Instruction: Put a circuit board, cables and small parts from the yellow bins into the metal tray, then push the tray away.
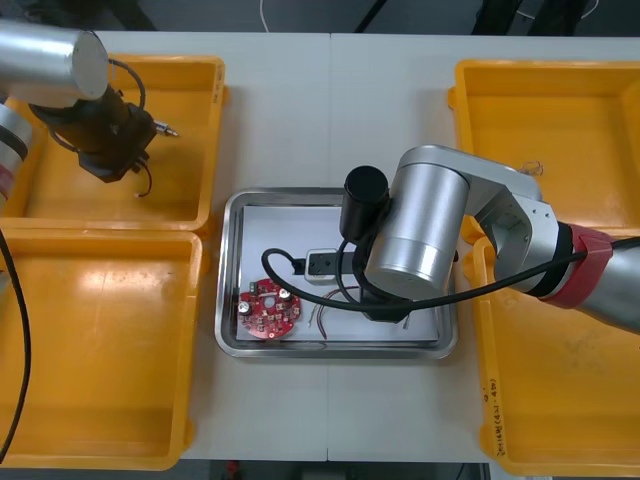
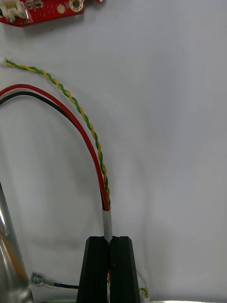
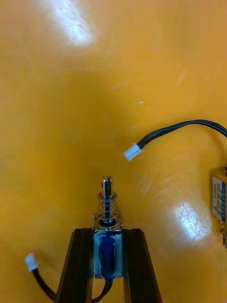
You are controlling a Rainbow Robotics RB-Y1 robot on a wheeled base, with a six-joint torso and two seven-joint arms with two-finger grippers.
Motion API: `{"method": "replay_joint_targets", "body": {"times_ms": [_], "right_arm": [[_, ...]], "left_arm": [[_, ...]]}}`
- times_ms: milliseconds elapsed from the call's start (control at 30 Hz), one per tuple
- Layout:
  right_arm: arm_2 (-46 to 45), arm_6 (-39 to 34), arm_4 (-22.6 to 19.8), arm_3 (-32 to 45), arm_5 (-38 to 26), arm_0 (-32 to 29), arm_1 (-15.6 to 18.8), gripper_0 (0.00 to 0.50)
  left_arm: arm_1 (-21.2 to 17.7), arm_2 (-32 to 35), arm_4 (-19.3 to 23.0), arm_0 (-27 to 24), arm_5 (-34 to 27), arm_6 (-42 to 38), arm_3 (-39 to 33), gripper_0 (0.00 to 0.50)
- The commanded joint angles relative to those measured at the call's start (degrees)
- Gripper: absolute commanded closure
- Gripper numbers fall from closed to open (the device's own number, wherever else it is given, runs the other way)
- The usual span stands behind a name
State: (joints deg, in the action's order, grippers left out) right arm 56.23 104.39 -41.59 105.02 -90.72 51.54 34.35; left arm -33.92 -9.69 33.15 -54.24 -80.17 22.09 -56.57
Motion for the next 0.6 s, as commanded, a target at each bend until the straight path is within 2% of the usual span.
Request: {"method": "replay_joint_targets", "body": {"times_ms": [33, 67, 100, 133, 167, 200, 367, 600], "right_arm": [[0.28, 2.74, 0.72, 0.09, 0.28, -0.65, 0.1, 0.498], [0.28, 2.74, 0.99, 0.09, 0.19, -0.65, 0.1, 0.406], [0.28, 2.74, 1.16, 0.09, 0.19, -0.56, 0.1, 0.349], [0.28, 2.83, 1.51, 0.09, 0.19, -0.65, 0.02, 0.213], [0.28, 2.83, 1.6, 0.09, 0.19, -0.56, 0.02, 0.121], [0.28, 2.92, 1.69, 0.09, 0.19, -0.56, 0.02, 0.0], [0.2, 2.92, 2.39, 1.06, 0.1, -0.56, 0.19, 0.0], [-1.82, 2.48, 2.22, 3.0, -1.48, -0.56, 0.19, 0.0]], "left_arm": [[-0.18, 5.47, -1.33, -2.54, -6.14, 8.41, -4.87, 0.498], [-0.36, 6.26, -1.42, -2.63, -7.63, 9.46, -5.48, 0.498], [-0.53, 6.7, -1.5, -2.54, -8.43, 9.99, -5.83, 0.498], [-0.71, 7.58, -1.59, -2.54, -10.1, 11.04, -6.71, 0.497], [-0.8, 7.93, -1.68, -2.54, -10.8, 11.48, -6.98, 0.498], [-0.88, 8.72, -1.86, -2.54, -12.29, 12.62, -7.94, 0.498], [-1.15, 11.36, -2.56, -2.54, -18.71, 17.37, -12.08, 0.498], [-1.06, 11.53, -3.53, -2.54, -25.83, 22.47, -16.56, 0.497]]}}
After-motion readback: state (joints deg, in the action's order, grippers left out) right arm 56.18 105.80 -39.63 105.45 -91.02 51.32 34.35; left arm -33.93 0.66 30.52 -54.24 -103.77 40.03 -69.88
